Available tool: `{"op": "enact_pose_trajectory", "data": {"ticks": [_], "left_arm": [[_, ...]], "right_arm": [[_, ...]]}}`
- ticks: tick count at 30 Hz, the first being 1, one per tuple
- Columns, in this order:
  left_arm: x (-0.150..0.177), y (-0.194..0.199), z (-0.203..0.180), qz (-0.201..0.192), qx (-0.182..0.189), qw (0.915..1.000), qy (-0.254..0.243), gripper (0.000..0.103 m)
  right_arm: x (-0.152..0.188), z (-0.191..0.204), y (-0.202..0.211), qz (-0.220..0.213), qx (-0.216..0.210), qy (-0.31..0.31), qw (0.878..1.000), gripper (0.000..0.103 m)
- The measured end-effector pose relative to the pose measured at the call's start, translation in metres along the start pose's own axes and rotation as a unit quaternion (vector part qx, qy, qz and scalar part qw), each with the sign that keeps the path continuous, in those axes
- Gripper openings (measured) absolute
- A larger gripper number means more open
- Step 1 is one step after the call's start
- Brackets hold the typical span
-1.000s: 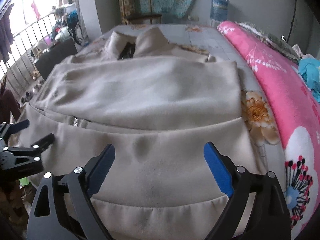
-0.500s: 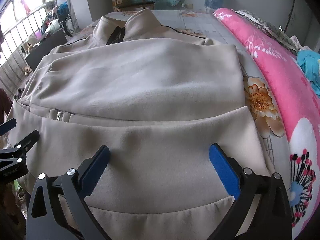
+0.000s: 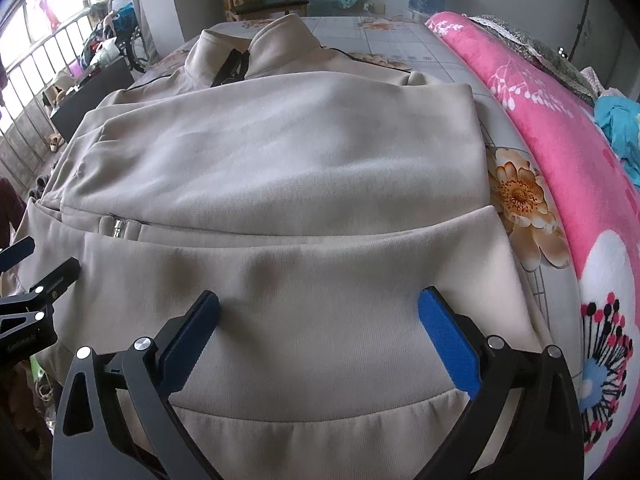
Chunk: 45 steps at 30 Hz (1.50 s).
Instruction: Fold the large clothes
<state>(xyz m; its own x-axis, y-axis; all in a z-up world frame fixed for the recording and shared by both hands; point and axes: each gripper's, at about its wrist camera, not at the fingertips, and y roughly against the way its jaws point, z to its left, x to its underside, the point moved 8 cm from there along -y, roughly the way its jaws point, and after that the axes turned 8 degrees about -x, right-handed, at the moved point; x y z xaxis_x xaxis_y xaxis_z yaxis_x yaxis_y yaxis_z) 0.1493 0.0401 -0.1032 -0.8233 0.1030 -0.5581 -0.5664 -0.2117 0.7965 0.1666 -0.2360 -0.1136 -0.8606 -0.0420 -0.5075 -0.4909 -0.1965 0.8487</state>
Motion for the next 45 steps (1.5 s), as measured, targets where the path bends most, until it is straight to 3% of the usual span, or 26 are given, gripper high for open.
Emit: {"op": "enact_pose_trajectory", "data": {"ticks": [25,34,38,41,45], "left_arm": [[0.001,-0.001,0.000,0.004,0.006,0.9999,0.009,0.095],[0.002,-0.005,0.003,0.013,0.036,0.9989,0.026,0.095],[-0.002,-0.003,0.003,0.004,0.042,0.9991,0.004,0.095],[-0.017,0.016,0.012,-0.033,0.061,0.9976,0.005,0.095],[-0.061,0.050,0.034,-0.102,0.068,0.9925,-0.002,0.095]], "right_arm": [[0.000,-0.001,0.000,0.008,0.000,-0.002,1.000,0.097],[0.001,-0.001,-0.002,0.003,-0.004,-0.004,1.000,0.097],[-0.001,-0.001,-0.002,0.021,-0.008,0.002,1.000,0.097],[-0.009,0.000,0.010,0.032,-0.013,0.007,0.999,0.097],[-0.056,0.010,0.061,-0.029,-0.031,0.049,0.998,0.097]]}}
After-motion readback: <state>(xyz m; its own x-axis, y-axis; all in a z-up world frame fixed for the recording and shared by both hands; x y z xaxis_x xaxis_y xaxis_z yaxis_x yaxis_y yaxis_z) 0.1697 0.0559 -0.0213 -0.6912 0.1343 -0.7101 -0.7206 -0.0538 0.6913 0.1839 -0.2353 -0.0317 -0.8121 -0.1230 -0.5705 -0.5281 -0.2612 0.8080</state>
